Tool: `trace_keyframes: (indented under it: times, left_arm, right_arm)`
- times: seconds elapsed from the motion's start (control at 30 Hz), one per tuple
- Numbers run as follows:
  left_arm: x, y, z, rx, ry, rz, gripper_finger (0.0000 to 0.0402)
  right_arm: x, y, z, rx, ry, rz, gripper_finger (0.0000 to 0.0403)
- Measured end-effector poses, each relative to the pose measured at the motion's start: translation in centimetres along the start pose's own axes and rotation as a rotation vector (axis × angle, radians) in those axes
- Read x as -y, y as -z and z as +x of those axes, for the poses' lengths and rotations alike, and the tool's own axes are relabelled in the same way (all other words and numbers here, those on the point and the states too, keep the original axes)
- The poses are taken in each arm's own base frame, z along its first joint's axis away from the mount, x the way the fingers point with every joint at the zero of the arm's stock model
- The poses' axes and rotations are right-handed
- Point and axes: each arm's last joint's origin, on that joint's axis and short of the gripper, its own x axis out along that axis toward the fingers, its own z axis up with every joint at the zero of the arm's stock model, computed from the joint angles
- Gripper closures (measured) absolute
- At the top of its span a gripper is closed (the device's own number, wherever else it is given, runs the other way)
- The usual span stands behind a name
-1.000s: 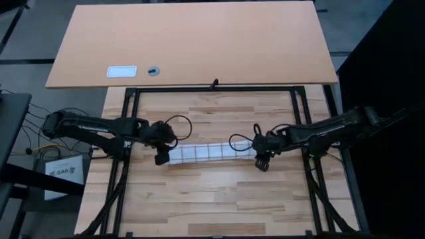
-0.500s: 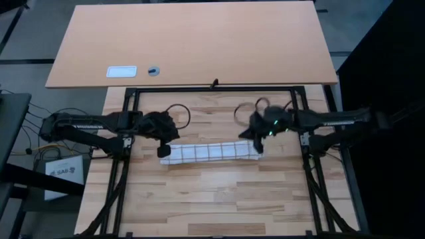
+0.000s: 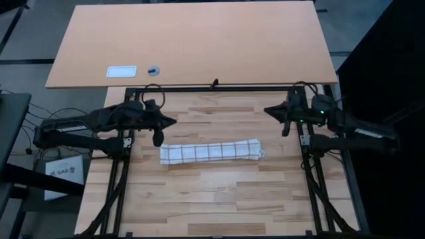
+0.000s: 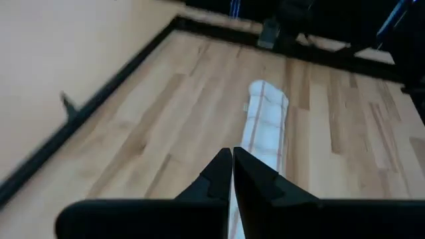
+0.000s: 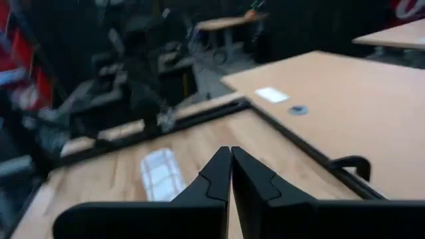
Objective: Roll towel
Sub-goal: Return to Home Position
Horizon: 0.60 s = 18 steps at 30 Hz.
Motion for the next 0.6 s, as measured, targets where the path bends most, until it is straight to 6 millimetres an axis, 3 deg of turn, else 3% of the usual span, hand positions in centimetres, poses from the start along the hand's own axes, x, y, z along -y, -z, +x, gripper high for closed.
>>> trace_keyframes:
  times: [0.2, 0.33, 0.4, 0.53, 0.6]
  left_arm:
    - [-0.6, 1.6, -1.8, -0.107, -0.061, -0.091, 0.0402]
    - [-0.5, 3.8, -1.2, -0.184, -0.067, -0.016, 0.0402]
    - [-0.3, 4.9, 0.1, -0.104, -0.025, -0.038, 0.0402]
    - [0.7, 7.1, 1.7, 0.095, 0.227, -0.027, 0.0402]
    - [0.7, 8.4, 2.1, 0.143, 0.255, -0.041, 0.0402]
  right_arm:
    - [0.3, 1.2, -2.2, 0.028, 0.029, 0.165, 0.0402]
    - [0.4, 1.1, -2.8, 0.069, 0.032, 0.187, 0.0402]
    - [0.3, 1.4, -2.9, 0.121, 0.007, 0.15, 0.0402]
    - [0.4, 3.1, -3.0, 0.233, -0.038, 0.125, 0.0402]
    - [0.5, 4.3, -3.0, 0.249, -0.048, 0.136, 0.0402]
